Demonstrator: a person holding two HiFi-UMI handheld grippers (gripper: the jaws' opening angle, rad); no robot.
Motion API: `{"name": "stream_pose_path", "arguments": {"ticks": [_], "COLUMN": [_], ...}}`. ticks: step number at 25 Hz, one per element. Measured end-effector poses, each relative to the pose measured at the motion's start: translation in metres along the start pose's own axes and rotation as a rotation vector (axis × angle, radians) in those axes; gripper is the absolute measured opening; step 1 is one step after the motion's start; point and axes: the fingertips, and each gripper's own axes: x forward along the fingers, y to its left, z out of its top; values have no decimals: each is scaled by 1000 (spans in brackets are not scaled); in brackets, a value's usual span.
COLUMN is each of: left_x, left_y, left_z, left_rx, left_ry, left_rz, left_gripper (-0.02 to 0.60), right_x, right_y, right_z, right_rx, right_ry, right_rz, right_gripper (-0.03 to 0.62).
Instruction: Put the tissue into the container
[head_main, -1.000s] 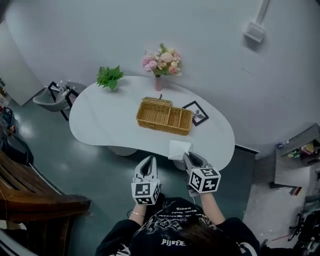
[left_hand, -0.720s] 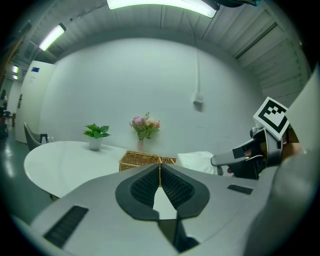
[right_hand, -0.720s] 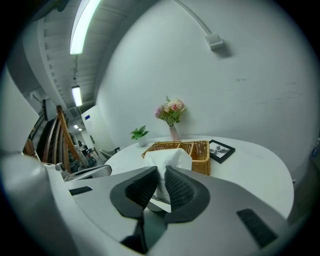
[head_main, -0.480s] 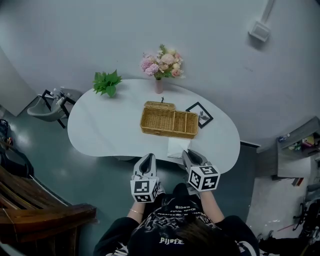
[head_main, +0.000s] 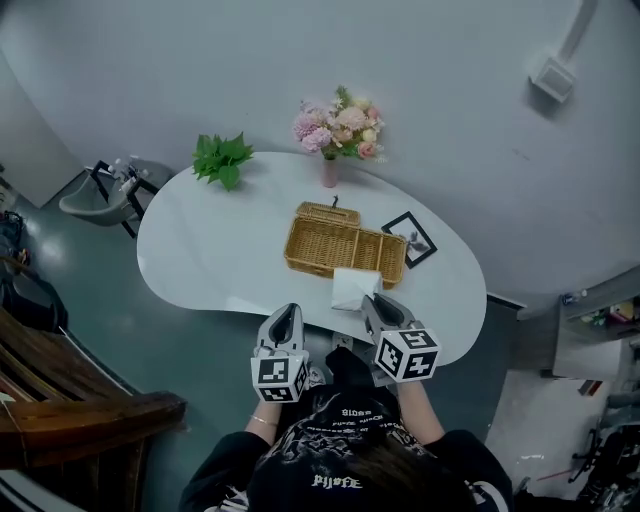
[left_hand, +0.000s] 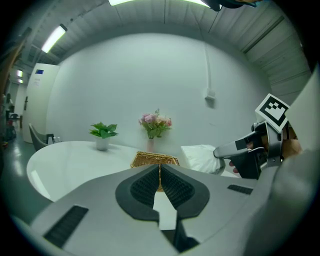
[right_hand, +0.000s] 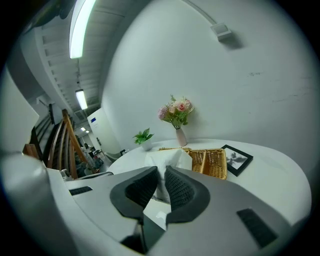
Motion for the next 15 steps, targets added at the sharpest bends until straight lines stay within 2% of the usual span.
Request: {"name": "stream_pose_path", "arguments": {"ticks": [15], "left_x": [81], "left_y": [14], "left_z": [36], "left_rx": [4], "left_ry": [-10], "left_rz": [119], "left_gripper": [26], "right_x": [80], "right_y": [-35], "right_z": [58], "right_rx": [10], "right_ry": [52], "right_rz": [151], "right_gripper": [75]}}
